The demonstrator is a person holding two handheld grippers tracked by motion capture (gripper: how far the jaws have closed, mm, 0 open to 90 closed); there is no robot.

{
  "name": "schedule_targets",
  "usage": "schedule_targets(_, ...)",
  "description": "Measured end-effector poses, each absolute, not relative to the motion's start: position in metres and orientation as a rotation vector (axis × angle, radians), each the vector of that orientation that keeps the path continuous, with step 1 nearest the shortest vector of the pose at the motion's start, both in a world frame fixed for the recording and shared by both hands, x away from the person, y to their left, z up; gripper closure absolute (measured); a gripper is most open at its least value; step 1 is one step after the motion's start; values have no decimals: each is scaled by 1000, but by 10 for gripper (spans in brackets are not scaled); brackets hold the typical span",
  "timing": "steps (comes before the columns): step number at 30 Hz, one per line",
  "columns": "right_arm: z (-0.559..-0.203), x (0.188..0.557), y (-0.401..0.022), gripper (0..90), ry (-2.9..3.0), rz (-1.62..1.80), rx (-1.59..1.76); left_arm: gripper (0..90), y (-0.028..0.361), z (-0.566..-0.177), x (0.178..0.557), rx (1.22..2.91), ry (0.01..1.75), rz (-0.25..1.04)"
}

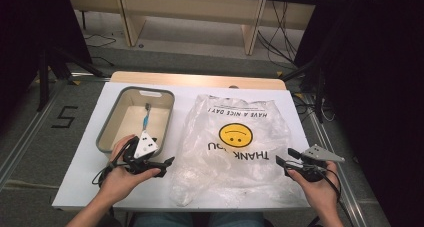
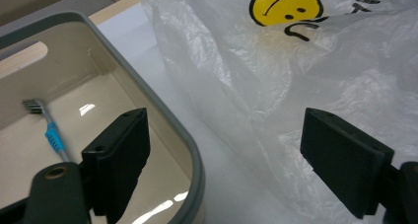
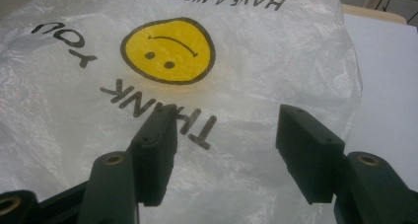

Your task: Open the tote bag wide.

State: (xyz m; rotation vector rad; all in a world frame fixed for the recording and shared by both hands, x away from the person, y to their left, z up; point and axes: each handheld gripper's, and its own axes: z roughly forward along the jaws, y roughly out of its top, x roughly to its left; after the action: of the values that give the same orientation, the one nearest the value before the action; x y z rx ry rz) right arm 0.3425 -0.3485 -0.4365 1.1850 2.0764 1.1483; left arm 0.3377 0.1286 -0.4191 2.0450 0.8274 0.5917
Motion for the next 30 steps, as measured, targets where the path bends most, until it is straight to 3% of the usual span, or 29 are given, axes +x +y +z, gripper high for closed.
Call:
schedule_targets(15, -436, 347, -351, 399, 2070, 1122, 1218, 220, 88, -423, 325, 2149, 717, 497)
schedule_targets(22, -437, 349, -357, 388, 2065, 1076, 1267, 220, 62, -437, 320, 2264, 659, 326)
schedule_targets(30, -442, 351, -367, 379, 2083, 994, 1368, 238, 42, -451, 314, 2391, 575, 244)
